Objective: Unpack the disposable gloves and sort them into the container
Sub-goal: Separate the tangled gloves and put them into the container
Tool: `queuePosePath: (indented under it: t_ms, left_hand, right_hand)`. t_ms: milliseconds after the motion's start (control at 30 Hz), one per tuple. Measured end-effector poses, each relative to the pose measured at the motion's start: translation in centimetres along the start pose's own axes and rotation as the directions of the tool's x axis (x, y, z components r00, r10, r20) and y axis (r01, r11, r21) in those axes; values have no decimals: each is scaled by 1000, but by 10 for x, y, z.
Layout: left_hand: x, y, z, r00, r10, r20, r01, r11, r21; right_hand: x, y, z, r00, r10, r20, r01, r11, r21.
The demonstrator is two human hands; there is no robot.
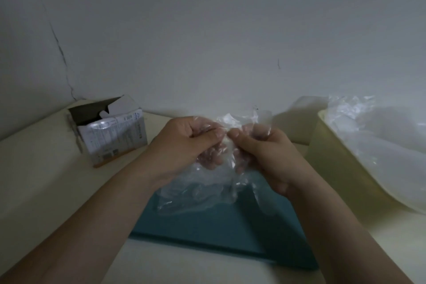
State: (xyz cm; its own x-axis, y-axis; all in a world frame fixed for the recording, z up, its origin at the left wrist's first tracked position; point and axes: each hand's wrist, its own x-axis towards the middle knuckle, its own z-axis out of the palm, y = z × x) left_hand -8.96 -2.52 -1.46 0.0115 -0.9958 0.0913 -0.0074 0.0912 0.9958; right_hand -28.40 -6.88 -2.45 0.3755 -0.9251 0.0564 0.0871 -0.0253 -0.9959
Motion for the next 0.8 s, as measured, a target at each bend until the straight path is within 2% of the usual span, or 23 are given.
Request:
queuePosePath:
  t_ms: [233,333,400,433,500,533,667,733,800]
  left_hand:
    - [6,1,-29,992,56,-111,-20,953,303]
    - [7,4,-48,998,38,-55,-7,882,472]
    - [4,4,-52,986,-130,102,36,772,635]
    - [2,2,-49,954,-240,179,34,680,732]
    - [2,-11,-39,889,-387,247,-31,485,874]
    - [3,-19,-34,874,-412,256,-53,443,895]
    - [9,-39,-30,881,-377,286,-74,487,870]
    - [9,-36,-33,877,-369,307,-96,493,865]
    - [9,-31,-39,897,-313,311,-99,545,833]
  right_hand:
    - [4,-1,-17,975,-63,-213,74,996,43]
    - [2,-7,-36,977,-62,-206,64,998,4]
    - [-1,-12,-43,994,-19,-107,15,999,-35]
    - [-3,-14,-43,998,4,-57,-7,999,-48]
    - [-7,-15,-43,999,32,37,-29,995,-92]
    - [-7,-15,-42,996,36,80,-26,992,-126]
    - [-10,-13,-37,986,8,167,35,967,-251]
    - [-12,-13,-40,976,5,217,52,966,-255]
    - [-13,-18,-47,954,24,300,59,963,-262]
